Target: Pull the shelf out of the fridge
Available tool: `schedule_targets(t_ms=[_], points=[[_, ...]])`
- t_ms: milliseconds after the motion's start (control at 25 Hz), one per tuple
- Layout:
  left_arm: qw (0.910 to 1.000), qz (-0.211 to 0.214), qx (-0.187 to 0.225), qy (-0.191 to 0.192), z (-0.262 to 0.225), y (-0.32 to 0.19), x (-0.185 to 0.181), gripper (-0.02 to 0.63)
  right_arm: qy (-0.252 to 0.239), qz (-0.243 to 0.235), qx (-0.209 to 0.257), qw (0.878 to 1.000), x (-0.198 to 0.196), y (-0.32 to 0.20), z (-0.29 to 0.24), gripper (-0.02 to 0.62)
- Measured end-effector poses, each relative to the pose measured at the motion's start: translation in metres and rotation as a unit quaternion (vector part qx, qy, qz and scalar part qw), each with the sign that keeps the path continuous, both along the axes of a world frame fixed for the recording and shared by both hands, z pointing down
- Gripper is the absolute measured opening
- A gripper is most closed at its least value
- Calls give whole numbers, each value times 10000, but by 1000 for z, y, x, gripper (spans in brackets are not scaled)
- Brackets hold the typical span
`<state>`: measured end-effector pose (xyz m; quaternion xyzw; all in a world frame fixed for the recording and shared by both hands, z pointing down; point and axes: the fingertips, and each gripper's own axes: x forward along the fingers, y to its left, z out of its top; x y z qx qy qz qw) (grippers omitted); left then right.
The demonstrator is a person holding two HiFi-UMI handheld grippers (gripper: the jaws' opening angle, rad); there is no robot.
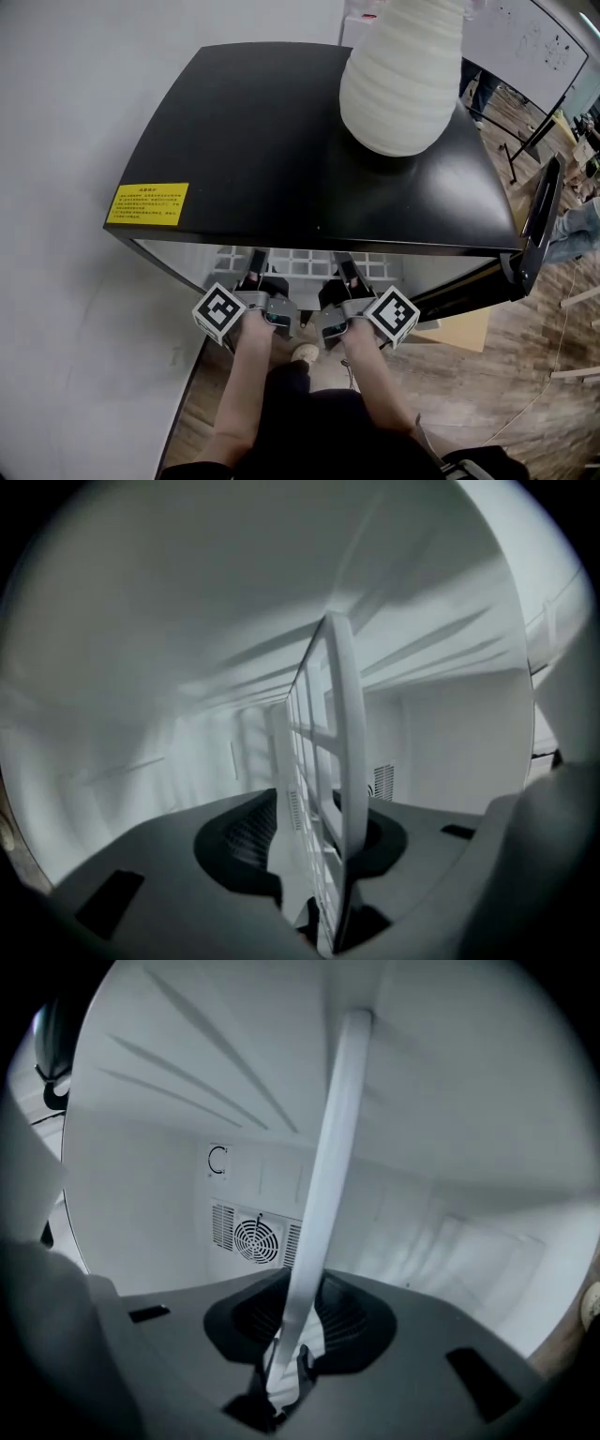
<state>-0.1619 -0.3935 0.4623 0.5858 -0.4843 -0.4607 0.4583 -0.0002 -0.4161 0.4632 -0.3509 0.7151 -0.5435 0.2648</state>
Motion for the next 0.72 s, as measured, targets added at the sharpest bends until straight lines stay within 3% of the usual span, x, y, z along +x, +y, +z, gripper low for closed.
schedule_targets(t_ms=[160, 320, 720], points=[[9997, -15, 226, -107, -13, 0, 2, 43, -308, 39, -189, 9993, -2, 0, -1, 28], [9994, -25, 97, -325, -10, 1, 1, 43, -422, 63, -190, 9989, 0, 0, 0, 23], [9995, -55, 109, -278, -9, 1, 0, 38, -487, 109, -217, 9985, -1, 1, 0, 23]])
